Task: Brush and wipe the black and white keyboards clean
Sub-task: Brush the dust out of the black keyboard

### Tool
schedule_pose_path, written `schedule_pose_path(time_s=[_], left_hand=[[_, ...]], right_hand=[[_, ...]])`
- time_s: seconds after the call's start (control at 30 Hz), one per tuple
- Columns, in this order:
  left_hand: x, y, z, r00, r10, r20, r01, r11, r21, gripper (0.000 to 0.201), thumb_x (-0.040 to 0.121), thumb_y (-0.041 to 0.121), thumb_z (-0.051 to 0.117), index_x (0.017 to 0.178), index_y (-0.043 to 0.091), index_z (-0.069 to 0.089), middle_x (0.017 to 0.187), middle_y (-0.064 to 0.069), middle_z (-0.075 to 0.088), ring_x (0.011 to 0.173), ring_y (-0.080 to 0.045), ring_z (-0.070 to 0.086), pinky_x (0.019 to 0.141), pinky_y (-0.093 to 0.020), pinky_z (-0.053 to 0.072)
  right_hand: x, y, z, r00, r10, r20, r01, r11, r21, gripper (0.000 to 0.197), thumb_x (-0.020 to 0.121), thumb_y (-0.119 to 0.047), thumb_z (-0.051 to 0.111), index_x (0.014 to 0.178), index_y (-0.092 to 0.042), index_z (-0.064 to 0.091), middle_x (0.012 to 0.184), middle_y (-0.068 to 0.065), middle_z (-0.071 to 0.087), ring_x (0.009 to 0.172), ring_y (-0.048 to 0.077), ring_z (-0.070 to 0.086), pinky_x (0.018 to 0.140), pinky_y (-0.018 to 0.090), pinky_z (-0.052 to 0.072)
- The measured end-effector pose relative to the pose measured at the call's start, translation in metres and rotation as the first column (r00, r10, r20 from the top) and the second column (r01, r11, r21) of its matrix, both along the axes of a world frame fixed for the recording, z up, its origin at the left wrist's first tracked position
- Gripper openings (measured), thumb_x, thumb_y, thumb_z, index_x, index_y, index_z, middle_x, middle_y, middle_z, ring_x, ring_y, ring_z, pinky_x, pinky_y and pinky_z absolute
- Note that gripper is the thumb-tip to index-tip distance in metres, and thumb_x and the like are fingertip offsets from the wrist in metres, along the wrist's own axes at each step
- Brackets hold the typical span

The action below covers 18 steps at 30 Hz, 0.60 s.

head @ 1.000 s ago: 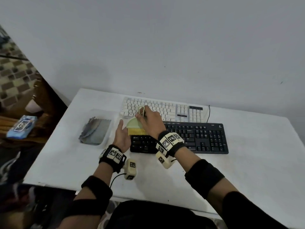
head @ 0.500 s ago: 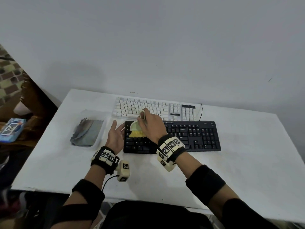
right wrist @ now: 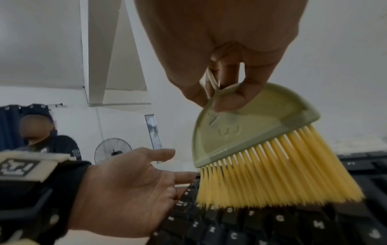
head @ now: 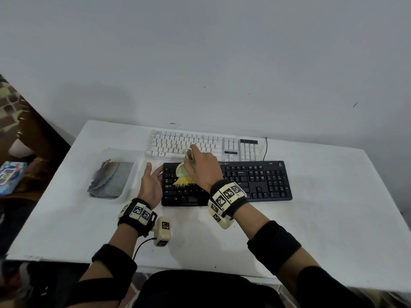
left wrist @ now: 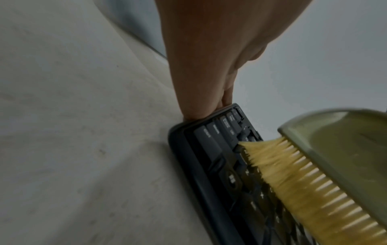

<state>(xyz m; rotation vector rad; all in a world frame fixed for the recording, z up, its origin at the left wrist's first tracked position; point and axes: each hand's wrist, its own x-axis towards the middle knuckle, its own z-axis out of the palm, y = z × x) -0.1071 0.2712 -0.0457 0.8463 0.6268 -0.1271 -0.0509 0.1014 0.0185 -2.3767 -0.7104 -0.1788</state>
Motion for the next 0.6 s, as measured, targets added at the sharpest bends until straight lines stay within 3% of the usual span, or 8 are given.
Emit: schedule_pose_path(time_s=[0.2, 0.27, 0.43, 0.57, 0.6], left_hand=[[0.001, 0.0, -0.001, 1.0, 0.005, -0.001, -0.005, 1.0, -0.004, 0.063, 0.106, 0.062, 0.028, 0.128, 0.015, 0.063, 0.131, -0.011, 0.068, 0.117, -0.025, 0.065, 0.086, -0.044, 0.052], [0.001, 0.001, -0.002, 1.0, 0.002, -0.002, -0.002, 1.0, 0.003, 0.062, 0.106, 0.062, 0.028, 0.127, 0.016, 0.064, 0.131, -0.012, 0.068, 0.117, -0.026, 0.066, 0.087, -0.044, 0.052], [0.001, -0.002, 0.001, 1.0, 0.012, -0.013, -0.012, 1.0, 0.016, 0.061, 0.106, 0.061, 0.029, 0.127, 0.016, 0.063, 0.133, -0.013, 0.066, 0.12, -0.027, 0.064, 0.091, -0.045, 0.052], [0.0, -0.002, 0.004, 1.0, 0.014, -0.021, -0.013, 0.999, 0.03, 0.061, 0.106, 0.062, 0.028, 0.125, 0.016, 0.064, 0.13, -0.013, 0.067, 0.119, -0.027, 0.064, 0.091, -0.045, 0.052], [0.0, -0.001, 0.003, 1.0, 0.019, -0.022, -0.018, 0.999, 0.032, 0.062, 0.106, 0.062, 0.029, 0.128, 0.016, 0.063, 0.132, -0.013, 0.067, 0.121, -0.028, 0.064, 0.094, -0.046, 0.052]], right_hand=[[-0.003, 0.005, 0.002, 0.993, -0.009, -0.122, 0.022, 0.994, 0.106, 0.018, 0.102, -0.033, 0.055, 0.098, -0.015, 0.051, 0.065, -0.004, 0.061, 0.055, 0.015, 0.057, 0.052, 0.027, 0.039], [-0.004, 0.002, 0.0, 0.993, 0.001, -0.117, 0.008, 0.997, 0.078, 0.018, 0.102, -0.031, 0.055, 0.1, -0.013, 0.052, 0.065, -0.007, 0.057, 0.054, 0.016, 0.054, 0.051, 0.027, 0.036], [0.005, -0.012, -0.004, 0.994, -0.054, -0.09, 0.056, 0.998, 0.013, 0.013, 0.1, -0.023, 0.057, 0.098, -0.011, 0.054, 0.062, -0.005, 0.056, 0.049, 0.018, 0.054, 0.049, 0.03, 0.044], [0.005, -0.005, 0.0, 0.981, -0.044, -0.191, 0.071, 0.988, 0.134, 0.018, 0.101, -0.033, 0.057, 0.091, -0.019, 0.05, 0.068, 0.001, 0.066, 0.057, 0.016, 0.06, 0.048, 0.016, 0.04], [0.002, 0.0, 0.002, 0.979, -0.019, -0.205, 0.052, 0.986, 0.156, 0.018, 0.101, -0.035, 0.057, 0.092, -0.021, 0.05, 0.068, 0.002, 0.067, 0.056, 0.017, 0.061, 0.048, 0.017, 0.041]])
